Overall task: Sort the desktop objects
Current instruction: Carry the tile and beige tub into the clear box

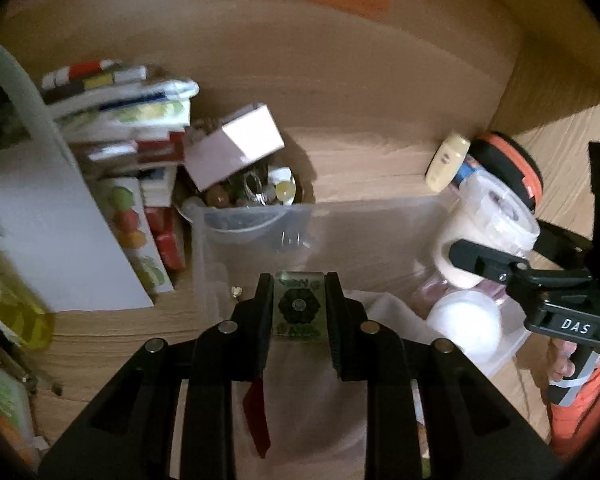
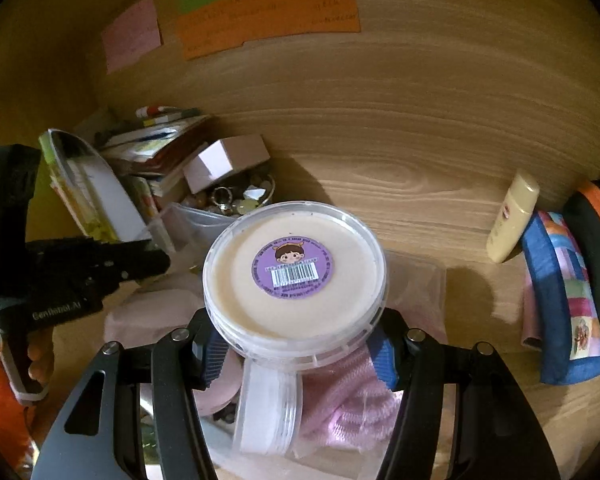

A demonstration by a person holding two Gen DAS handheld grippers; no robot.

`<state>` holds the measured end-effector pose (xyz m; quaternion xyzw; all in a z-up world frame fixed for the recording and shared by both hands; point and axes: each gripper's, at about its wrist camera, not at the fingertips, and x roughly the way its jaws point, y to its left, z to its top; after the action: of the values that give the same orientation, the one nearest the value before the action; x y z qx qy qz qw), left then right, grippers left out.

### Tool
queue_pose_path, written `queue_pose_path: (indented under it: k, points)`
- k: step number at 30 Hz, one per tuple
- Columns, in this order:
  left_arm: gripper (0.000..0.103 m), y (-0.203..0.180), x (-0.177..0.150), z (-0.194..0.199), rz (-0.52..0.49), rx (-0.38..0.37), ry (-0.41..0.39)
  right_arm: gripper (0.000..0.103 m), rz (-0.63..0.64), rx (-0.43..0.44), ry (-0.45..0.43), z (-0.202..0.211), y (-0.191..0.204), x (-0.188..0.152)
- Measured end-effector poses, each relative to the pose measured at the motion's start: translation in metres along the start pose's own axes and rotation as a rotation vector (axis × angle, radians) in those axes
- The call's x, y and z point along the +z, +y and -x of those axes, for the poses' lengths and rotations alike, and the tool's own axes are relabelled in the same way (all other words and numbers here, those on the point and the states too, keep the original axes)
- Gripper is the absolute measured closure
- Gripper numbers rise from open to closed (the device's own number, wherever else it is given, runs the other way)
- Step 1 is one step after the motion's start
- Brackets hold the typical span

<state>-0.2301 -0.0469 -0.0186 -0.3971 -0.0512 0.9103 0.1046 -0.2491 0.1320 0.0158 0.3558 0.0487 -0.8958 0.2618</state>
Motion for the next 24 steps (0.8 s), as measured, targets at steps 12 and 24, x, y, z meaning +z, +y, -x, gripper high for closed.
queue_pose_path:
  k: [12,24]
  points:
    - [0.079,-0.006,-0.002,-0.012,-0.038,0.051,-0.005,0.048,0.061,-0.093,0.002,-0.021,0.015,-0.003]
    - [0.072,-0.009,-0.008,-0.009,-0.091,0.089,-0.01,0.042,0.103,-0.091,0.001,-0.019,0.02,-0.009]
